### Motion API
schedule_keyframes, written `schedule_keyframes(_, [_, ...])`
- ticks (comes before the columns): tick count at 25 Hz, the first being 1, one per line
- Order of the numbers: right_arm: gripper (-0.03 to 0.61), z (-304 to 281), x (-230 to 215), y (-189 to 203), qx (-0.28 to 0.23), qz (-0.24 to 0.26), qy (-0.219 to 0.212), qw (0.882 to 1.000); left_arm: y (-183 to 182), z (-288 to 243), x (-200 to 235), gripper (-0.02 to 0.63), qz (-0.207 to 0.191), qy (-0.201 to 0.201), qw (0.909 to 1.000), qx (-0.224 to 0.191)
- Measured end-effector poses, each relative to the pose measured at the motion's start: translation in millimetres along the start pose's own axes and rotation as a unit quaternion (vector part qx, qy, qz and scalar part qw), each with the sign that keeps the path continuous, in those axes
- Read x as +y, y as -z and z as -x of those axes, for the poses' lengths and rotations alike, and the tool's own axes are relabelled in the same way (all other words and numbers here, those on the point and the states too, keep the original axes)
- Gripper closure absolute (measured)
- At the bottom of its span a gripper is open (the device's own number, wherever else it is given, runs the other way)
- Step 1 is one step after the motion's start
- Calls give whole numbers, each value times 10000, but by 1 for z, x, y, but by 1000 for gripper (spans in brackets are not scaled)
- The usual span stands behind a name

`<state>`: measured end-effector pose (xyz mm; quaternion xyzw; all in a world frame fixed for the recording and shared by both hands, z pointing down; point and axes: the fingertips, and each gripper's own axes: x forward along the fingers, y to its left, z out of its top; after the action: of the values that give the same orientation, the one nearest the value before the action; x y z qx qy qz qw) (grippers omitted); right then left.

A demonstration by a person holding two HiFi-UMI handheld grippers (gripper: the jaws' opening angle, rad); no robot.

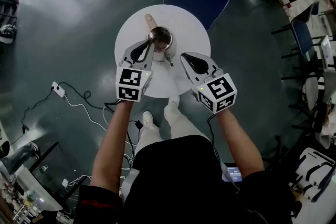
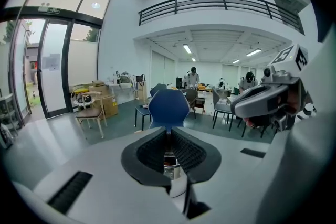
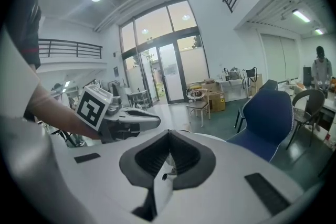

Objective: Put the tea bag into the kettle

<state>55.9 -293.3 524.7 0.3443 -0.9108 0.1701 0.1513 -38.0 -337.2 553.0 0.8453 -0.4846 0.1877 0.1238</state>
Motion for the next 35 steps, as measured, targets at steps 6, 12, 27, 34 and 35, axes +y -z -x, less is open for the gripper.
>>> schedule_keyframes(6, [560,5,30,-33,-210,229,-12,9995,-28,52,-7,595,46,148,9992,-366])
schedule_keyframes(12, [560,12,66,-68,-468,514,-21,9976,-57,107,-13,598,123,346,9966,-740])
schedule_keyframes(27, [560,31,180,-134,-998,1040,156,9894,-93,240,-6,598,161,607,9833,-1709])
schedule_keyframes(34, [560,39,219,-138,-1069,1103,426,9872,-99,288,5,598,217,760,9781,-1924])
schedule_keyframes(35, [560,41,224,-139,-1092,1098,449,9869,-100,295,5,598,179,784,9776,-1944])
